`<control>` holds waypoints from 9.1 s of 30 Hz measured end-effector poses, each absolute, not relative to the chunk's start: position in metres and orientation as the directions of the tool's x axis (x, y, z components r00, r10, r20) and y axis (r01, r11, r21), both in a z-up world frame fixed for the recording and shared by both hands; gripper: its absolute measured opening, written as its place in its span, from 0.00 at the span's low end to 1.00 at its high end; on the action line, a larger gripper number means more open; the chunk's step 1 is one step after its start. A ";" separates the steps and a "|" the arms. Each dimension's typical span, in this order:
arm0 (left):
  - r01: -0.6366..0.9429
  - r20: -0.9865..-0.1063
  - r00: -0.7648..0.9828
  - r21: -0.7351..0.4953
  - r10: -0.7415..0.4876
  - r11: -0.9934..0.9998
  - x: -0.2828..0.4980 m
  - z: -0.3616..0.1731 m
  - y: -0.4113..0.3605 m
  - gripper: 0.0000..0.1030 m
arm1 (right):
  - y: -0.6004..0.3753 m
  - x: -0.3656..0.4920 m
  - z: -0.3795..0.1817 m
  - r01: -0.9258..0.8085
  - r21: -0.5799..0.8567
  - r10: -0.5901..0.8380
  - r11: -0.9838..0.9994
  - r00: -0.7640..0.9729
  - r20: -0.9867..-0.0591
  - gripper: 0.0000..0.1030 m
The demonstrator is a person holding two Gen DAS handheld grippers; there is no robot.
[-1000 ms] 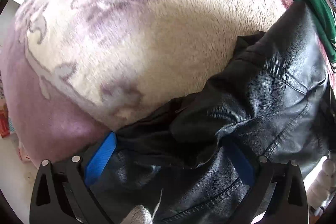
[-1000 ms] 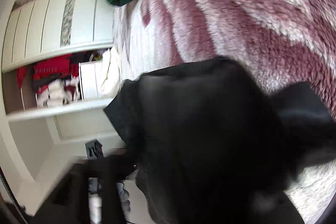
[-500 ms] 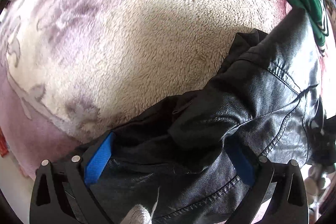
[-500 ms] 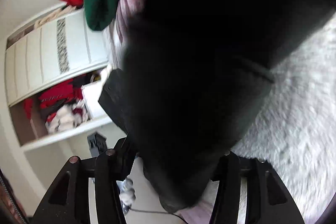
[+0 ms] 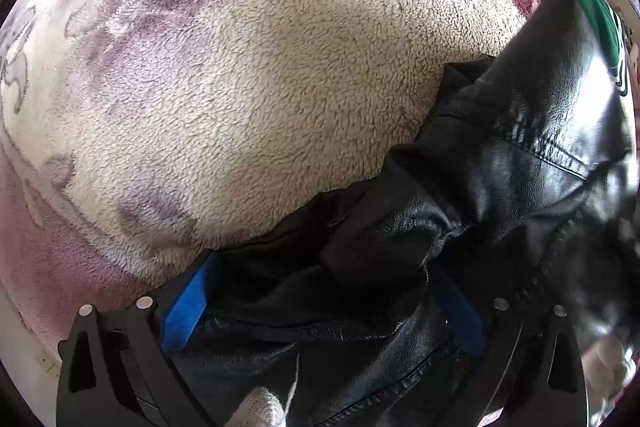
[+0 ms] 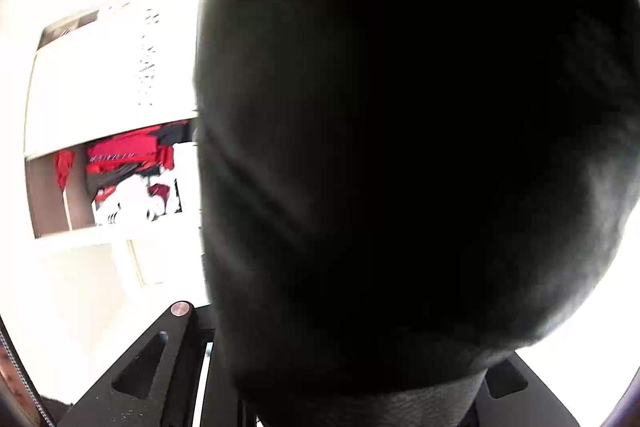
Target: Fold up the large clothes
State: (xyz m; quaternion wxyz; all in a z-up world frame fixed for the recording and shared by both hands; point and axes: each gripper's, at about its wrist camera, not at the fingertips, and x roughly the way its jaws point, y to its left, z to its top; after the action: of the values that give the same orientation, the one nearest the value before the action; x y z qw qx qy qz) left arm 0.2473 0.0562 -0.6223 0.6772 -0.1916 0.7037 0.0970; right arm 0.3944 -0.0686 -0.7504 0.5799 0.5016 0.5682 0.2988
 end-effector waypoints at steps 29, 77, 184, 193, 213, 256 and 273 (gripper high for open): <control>-0.836 -0.998 0.055 -0.025 0.039 0.549 -0.033 -0.498 0.243 1.00 | 0.353 0.118 -0.663 -0.807 0.429 0.353 0.405 -0.295 -0.888 0.47; -0.609 -0.990 0.113 0.001 0.088 0.793 0.048 -0.523 0.137 1.00 | 0.050 0.413 -0.700 0.261 0.781 0.815 0.567 -0.036 -0.579 0.73; -0.209 -0.653 0.656 -0.639 -0.379 0.740 0.551 -0.464 0.030 0.35 | -0.097 0.734 -0.620 0.193 0.963 0.957 0.189 0.184 -0.225 0.44; -0.145 -0.781 0.499 -0.503 -0.376 0.852 0.587 -0.538 0.000 0.42 | -0.134 0.777 -0.694 0.240 0.908 0.917 0.344 0.124 -0.380 0.56; -0.082 -0.848 0.512 0.110 0.137 0.991 0.515 -0.423 -0.034 0.99 | -0.057 0.599 -0.500 0.237 -0.067 -0.152 0.969 0.358 -0.921 0.97; 0.056 -0.701 0.713 0.032 -0.018 0.998 0.167 -0.046 -0.047 0.99 | 0.052 0.106 0.022 0.341 -0.150 -0.351 0.928 0.663 -0.661 0.97; 0.063 -0.636 0.771 0.026 -0.032 0.998 0.143 -0.023 -0.051 1.00 | 0.048 0.087 0.048 0.328 -0.119 -0.324 0.937 0.692 -0.645 1.00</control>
State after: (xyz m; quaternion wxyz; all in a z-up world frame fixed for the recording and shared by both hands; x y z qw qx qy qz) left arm 0.1430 -0.0513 -0.0226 0.9407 0.0230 0.3374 -0.0250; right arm 0.0872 0.0484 0.0480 0.9197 0.0025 0.3503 -0.1771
